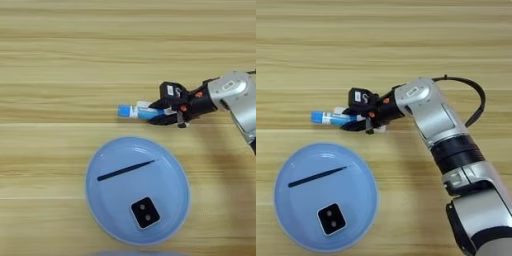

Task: Move the objects on the table

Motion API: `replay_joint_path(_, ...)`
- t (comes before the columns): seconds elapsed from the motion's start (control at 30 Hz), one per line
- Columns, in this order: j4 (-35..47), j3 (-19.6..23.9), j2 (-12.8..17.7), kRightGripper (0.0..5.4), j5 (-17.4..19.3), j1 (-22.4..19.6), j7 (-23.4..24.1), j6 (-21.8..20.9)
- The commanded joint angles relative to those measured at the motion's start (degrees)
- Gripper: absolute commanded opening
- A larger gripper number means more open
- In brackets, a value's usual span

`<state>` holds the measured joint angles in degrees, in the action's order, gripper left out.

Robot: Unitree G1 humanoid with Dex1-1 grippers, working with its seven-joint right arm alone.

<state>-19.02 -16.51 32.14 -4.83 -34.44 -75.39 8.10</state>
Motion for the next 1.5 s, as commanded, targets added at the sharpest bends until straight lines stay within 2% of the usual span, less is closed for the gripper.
replay_joint_path(0.03,0.8,2.2,2.2,1.40,0.5,-4.4,2.0,-1.6)
replay_joint_path(0.5,-3.8,0.5,3.1,1.40,-1.9,-0.3,2.2,-3.8)
replay_joint_path(0.97,-8.3,0.2,3.0,1.40,-4.1,0.6,3.2,-6.3)
replay_joint_path(1.1,-8.9,0.1,2.9,2.22,-4.4,0.4,3.3,-6.4)
replay_joint_path(1.27,-8.4,0.4,2.8,2.91,-4.0,0.0,3.2,-6.1)
replay_joint_path(1.5,-0.2,2.6,2.4,3.88,-0.6,-1.1,2.1,-2.9)
